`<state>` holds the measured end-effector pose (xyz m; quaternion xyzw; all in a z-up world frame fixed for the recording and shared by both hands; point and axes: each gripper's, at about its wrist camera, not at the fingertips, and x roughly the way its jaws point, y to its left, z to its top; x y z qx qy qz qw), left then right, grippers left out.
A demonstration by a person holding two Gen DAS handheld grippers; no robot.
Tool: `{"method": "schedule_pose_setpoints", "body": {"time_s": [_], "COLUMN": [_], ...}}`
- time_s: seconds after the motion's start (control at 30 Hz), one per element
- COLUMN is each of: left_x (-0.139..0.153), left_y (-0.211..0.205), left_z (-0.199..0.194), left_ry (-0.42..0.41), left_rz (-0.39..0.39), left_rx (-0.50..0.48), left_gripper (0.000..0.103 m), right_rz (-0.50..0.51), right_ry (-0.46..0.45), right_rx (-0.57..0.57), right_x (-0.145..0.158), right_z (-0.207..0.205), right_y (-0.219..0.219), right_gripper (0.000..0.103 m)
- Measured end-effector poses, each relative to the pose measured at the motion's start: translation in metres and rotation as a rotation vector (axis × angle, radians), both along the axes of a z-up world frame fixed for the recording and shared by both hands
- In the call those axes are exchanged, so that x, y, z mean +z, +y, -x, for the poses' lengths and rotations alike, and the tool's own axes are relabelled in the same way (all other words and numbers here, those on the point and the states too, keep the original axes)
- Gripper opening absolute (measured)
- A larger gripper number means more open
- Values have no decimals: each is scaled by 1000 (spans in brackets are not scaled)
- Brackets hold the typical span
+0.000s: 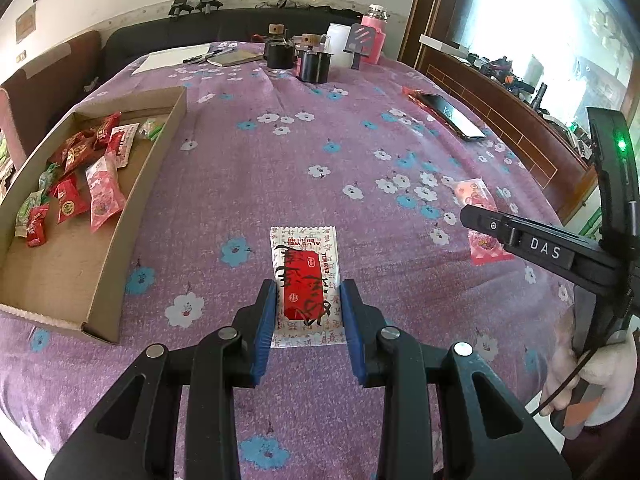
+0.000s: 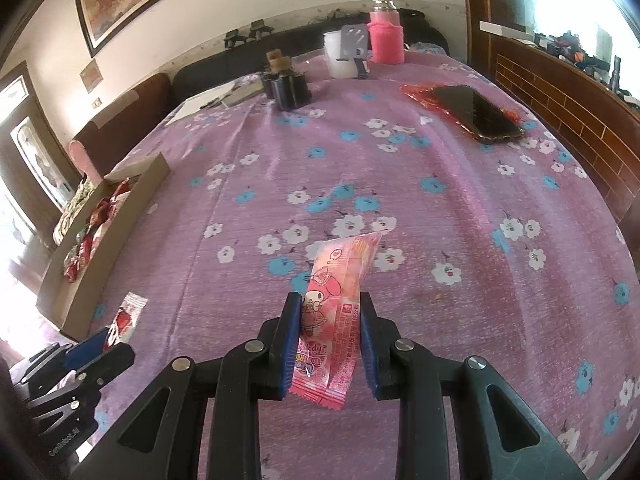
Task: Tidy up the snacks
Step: 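Carry the white packet in the left tool and pink bar in the right toward the box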
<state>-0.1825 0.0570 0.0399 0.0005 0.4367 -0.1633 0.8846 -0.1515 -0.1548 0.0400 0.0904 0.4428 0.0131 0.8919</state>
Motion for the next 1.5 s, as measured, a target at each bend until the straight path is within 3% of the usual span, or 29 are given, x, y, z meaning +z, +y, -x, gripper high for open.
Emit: {"method": "schedule_pose_setpoints", "body": {"time_s": [1.5], "left_x": [28], "left_y": [62], "left_z": [14], "left_ry": [-90], "left_rz": [28], "left_rx": [132], "left_gripper": [29], "right_rz": [13], "right_ry": [-102], "right_rx": [188], "right_x": [36], "right_z": [17], "right_y": [77], "right_gripper": [28]}}
